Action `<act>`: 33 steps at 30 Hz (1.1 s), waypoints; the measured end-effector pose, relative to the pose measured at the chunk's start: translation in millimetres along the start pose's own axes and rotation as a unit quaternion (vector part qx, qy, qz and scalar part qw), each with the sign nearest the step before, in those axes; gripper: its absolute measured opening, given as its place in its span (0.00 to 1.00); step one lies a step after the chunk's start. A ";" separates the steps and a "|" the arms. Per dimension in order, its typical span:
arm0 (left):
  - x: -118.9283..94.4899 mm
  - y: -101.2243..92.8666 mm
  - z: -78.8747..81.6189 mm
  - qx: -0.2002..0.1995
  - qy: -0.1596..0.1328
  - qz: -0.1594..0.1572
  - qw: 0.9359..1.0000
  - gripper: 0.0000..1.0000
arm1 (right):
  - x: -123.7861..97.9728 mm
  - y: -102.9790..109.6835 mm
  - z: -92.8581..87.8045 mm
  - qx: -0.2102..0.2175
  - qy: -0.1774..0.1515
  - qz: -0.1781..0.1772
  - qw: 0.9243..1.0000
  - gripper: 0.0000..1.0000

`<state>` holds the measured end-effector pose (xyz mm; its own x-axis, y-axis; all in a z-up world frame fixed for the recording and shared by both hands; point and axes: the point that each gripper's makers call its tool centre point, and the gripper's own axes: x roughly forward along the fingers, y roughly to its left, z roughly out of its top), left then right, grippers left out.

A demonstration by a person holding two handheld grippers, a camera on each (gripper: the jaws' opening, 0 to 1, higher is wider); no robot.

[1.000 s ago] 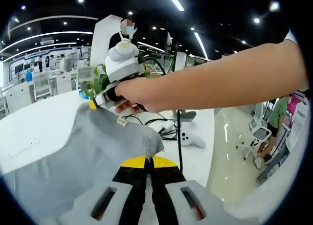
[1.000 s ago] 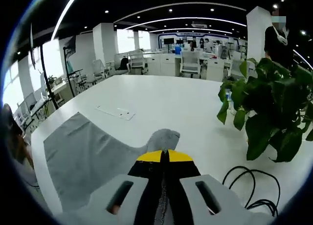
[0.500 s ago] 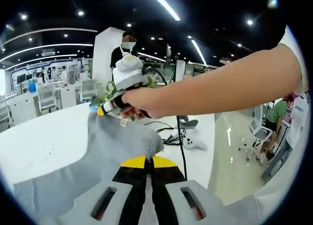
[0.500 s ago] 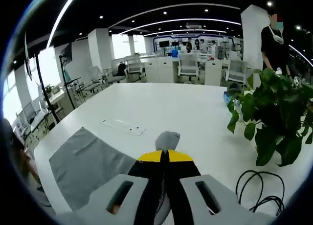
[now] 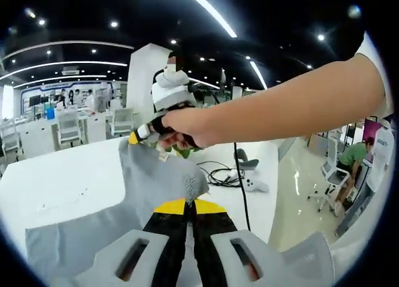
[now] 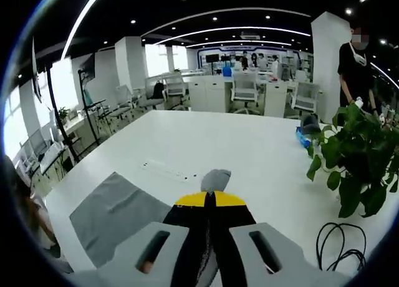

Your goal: Fold the towel on the table until its edges align and the towel forms a compact rectangular stack.

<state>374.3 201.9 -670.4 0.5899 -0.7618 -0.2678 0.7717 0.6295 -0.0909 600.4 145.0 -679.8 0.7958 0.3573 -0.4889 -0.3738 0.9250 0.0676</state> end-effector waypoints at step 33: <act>-141.3 106.8 -23.1 -0.059 -0.062 0.044 0.995 0.02 | 77.9 184.9 40.0 -0.036 -0.006 0.053 0.998 0.00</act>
<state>367.9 380.3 -664.4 0.6838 -0.7119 -0.1599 0.6871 0.7020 -0.1871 612.3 349.0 -670.6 0.7556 0.4546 -0.4715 -0.4894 0.8703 0.0548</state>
